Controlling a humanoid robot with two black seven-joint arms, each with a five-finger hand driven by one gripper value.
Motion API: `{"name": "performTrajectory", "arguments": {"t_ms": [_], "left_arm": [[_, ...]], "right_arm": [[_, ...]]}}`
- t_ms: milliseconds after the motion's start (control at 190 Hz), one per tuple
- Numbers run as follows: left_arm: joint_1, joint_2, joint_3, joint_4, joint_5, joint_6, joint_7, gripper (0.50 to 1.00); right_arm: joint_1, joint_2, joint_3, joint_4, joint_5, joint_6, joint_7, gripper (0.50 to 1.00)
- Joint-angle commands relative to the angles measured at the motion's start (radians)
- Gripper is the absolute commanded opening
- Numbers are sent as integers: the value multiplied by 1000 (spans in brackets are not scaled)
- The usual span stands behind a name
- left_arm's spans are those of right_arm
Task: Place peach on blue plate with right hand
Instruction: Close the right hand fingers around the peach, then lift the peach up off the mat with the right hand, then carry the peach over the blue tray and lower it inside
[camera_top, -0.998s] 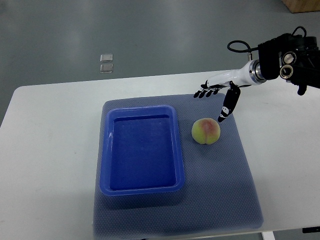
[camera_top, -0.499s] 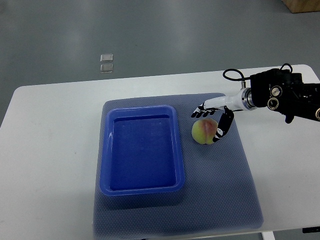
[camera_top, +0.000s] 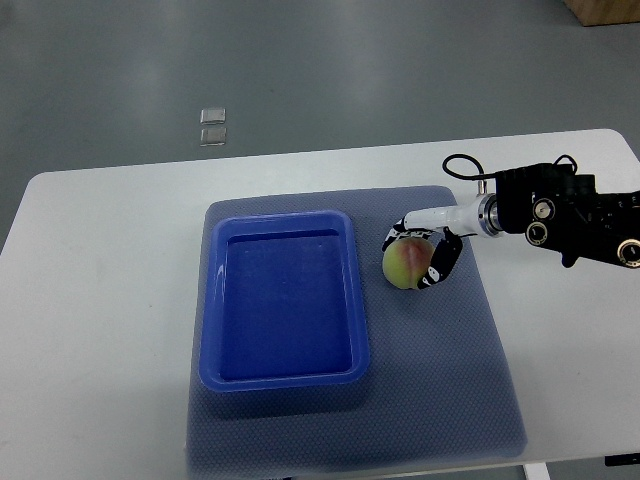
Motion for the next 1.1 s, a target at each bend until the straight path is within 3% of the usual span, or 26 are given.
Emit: {"name": "performTrajectory", "arguments": {"t_ms": [0,53,131,510,699,898,1009,1061,1067,1093], "left_arm": [[0,0,0,2,0,0,0,1000],[0,0,2,2,0,0,0,1000],[0,0,2,2,0,0,0,1000],[0,0,3,0,0,-1,0,1000],[-3,0,3,-2,0,-1,0,1000],[-5,0,3,-2,0,-1,0,1000],[-6,0,3,-2,0,-1,0,1000],[-6,0,3,-2,0,-1,0,1000],[-5,0,3,-2,0,-1,0,1000],[-6,0,3,-2,0,-1,0,1000]], "right_arm": [[-10,-1,6,-1,-8,-2,1,687],[-5,-6,7,-1,-8,0,1,637],[10,-26,13,5,-1,12,1,619],[407,-286,66,151,162,204,1,621],[498,-346,60,203,177,239,1,625],[513,-308,55,208,188,222,1,625],[516,-195,53,186,243,204,0,625],[516,-195,53,186,243,204,0,625],[515,-125,40,153,272,184,-2,627],[515,-86,29,131,278,175,-2,627]]}}
